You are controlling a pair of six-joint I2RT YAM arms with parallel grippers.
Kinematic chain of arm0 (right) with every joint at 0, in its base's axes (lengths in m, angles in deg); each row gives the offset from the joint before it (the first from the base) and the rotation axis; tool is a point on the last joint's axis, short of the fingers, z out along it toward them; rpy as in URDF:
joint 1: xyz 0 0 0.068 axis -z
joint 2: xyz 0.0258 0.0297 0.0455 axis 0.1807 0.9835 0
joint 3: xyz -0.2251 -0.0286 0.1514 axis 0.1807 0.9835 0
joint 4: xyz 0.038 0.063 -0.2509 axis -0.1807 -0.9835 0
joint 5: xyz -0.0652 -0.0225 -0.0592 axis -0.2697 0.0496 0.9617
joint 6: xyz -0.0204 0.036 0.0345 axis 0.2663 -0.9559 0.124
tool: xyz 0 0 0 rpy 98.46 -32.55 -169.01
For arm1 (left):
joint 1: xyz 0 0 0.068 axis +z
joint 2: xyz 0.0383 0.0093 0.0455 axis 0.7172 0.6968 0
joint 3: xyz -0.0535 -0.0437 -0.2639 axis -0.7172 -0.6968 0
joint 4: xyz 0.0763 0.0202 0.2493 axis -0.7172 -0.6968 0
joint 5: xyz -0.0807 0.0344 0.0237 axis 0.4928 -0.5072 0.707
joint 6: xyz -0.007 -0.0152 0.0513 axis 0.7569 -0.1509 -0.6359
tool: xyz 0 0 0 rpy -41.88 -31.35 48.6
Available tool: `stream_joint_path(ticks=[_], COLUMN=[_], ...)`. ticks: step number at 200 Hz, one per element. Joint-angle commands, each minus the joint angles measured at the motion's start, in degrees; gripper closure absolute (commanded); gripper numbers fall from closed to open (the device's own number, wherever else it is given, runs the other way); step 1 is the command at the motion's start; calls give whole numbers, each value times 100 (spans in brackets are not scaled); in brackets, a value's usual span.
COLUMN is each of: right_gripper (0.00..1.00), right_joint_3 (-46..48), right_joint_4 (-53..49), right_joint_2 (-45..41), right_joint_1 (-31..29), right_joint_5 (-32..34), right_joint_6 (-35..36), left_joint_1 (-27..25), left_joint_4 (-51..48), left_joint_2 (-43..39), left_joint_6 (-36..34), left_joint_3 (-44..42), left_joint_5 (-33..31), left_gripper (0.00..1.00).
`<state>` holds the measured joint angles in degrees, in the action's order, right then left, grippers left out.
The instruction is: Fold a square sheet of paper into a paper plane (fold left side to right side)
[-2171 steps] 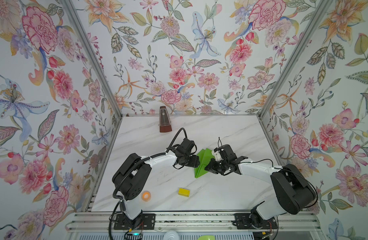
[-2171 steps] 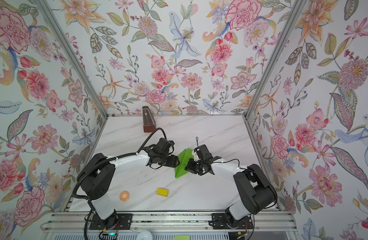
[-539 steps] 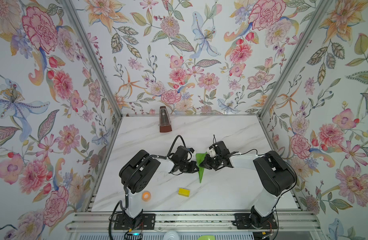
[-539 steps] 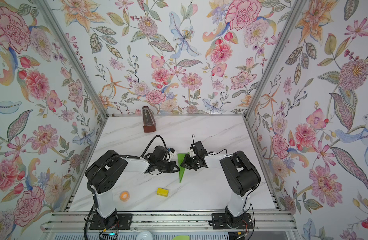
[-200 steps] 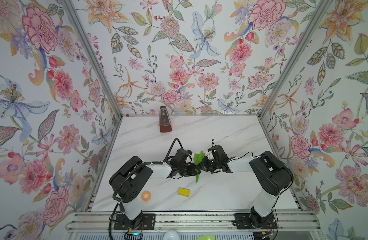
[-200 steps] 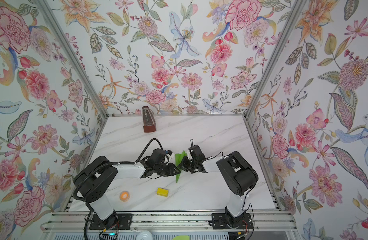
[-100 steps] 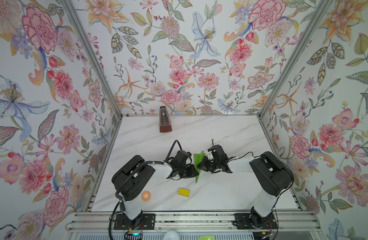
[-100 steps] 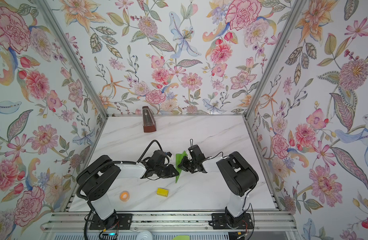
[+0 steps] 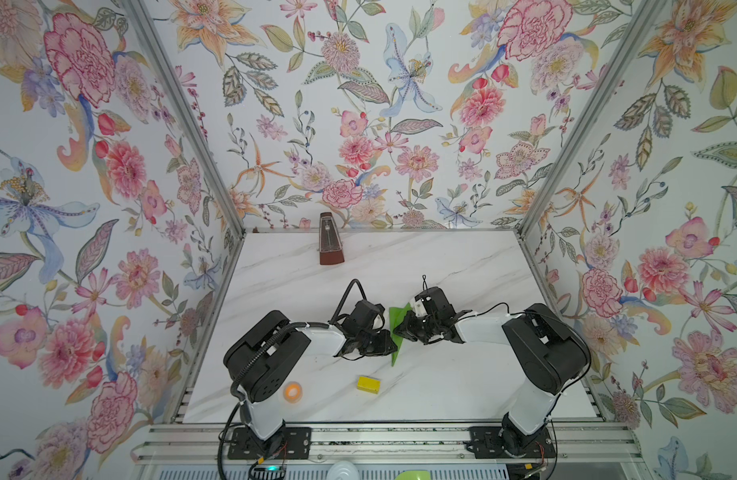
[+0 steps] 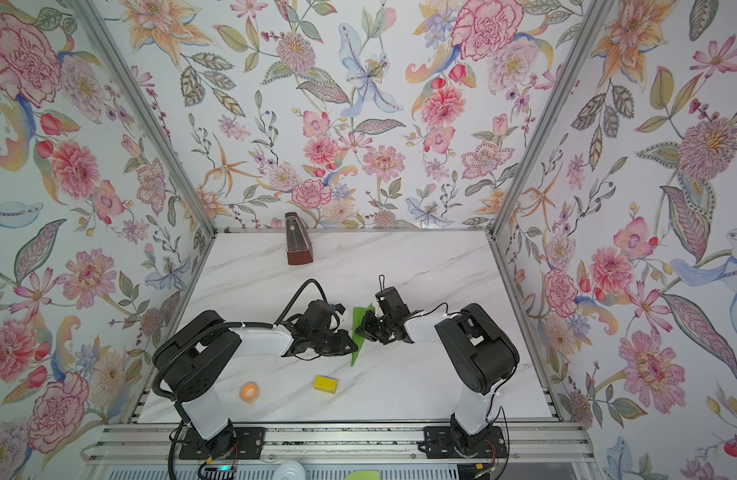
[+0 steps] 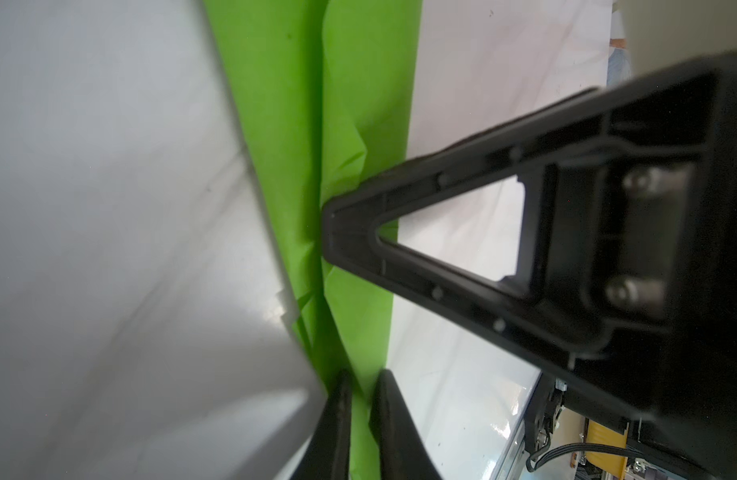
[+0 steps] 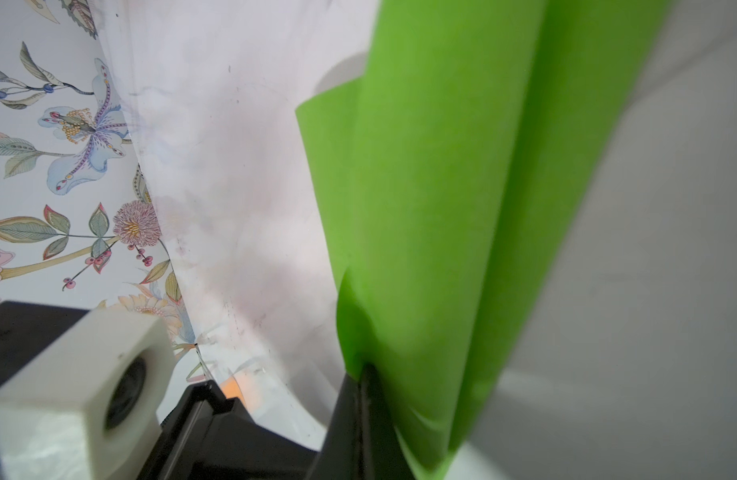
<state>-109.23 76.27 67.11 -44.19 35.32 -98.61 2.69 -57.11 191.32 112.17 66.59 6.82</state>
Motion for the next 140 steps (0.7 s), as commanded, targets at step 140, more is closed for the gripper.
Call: stream_joint_path(ticks=[140], right_gripper=[81], right_joint_3=[-530], right_joint_4=[-867], right_joint_2=[91], right_joint_1=[32], right_joint_5=[-138], right_joint_6=[634], left_joint_1=[-68], left_joint_4=[-783], left_joint_2=[413], left_joint_6=[-198], left_joint_3=[-179], left_joint_5=[-175], left_gripper=[95])
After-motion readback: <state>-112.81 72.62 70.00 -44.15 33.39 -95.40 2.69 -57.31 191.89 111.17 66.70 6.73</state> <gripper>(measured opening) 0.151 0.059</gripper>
